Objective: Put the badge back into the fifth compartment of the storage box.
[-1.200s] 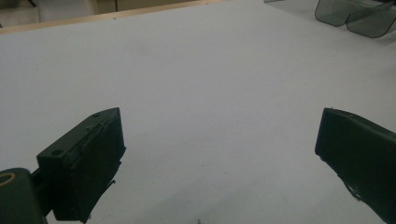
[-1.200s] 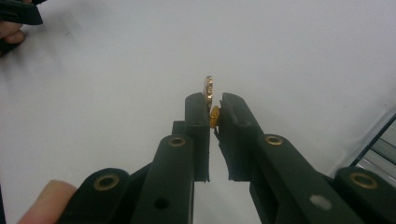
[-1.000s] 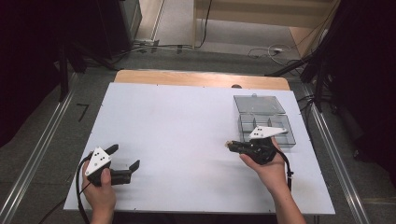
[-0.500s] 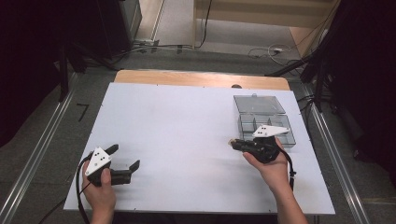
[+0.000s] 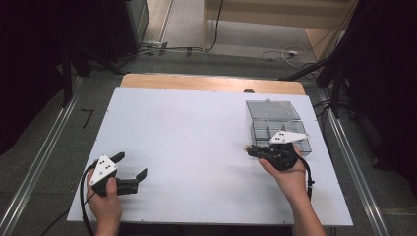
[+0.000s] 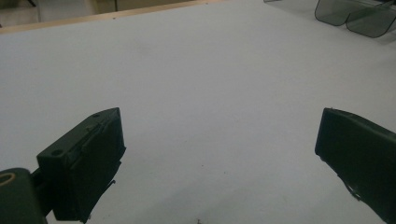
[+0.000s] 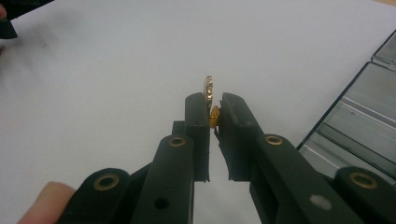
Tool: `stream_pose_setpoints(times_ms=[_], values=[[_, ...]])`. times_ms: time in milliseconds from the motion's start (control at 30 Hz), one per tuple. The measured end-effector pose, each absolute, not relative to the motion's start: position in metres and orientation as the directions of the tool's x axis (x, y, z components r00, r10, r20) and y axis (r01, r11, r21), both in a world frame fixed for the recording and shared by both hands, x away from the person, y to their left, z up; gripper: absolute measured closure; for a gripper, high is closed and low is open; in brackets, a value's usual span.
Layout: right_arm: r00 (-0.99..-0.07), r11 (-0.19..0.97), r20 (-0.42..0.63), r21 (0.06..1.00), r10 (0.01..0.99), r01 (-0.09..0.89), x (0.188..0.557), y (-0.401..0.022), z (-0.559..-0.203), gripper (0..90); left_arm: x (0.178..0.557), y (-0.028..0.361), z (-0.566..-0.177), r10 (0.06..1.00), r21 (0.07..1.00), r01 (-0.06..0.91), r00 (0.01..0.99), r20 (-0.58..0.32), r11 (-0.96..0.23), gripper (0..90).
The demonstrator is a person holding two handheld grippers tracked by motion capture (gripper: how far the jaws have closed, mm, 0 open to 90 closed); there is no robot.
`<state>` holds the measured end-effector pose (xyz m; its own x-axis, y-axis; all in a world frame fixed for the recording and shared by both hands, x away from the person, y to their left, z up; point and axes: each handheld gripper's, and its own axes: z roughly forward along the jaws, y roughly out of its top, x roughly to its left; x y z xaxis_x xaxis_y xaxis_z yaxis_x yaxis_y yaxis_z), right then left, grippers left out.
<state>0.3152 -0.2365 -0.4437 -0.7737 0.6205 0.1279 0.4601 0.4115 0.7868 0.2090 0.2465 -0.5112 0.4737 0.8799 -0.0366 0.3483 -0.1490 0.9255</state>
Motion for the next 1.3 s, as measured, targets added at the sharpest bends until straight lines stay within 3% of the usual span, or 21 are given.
stream_pose_setpoints(times_ms=[1300], values=[[-0.711, 0.349, 0.135, 0.799, 0.690, 0.490, 0.323, -0.260, -0.446, 80.0, 0.209, 0.247, -0.511, 0.880, 0.925, 0.349, 0.474, -0.037, -0.149, 2.0]])
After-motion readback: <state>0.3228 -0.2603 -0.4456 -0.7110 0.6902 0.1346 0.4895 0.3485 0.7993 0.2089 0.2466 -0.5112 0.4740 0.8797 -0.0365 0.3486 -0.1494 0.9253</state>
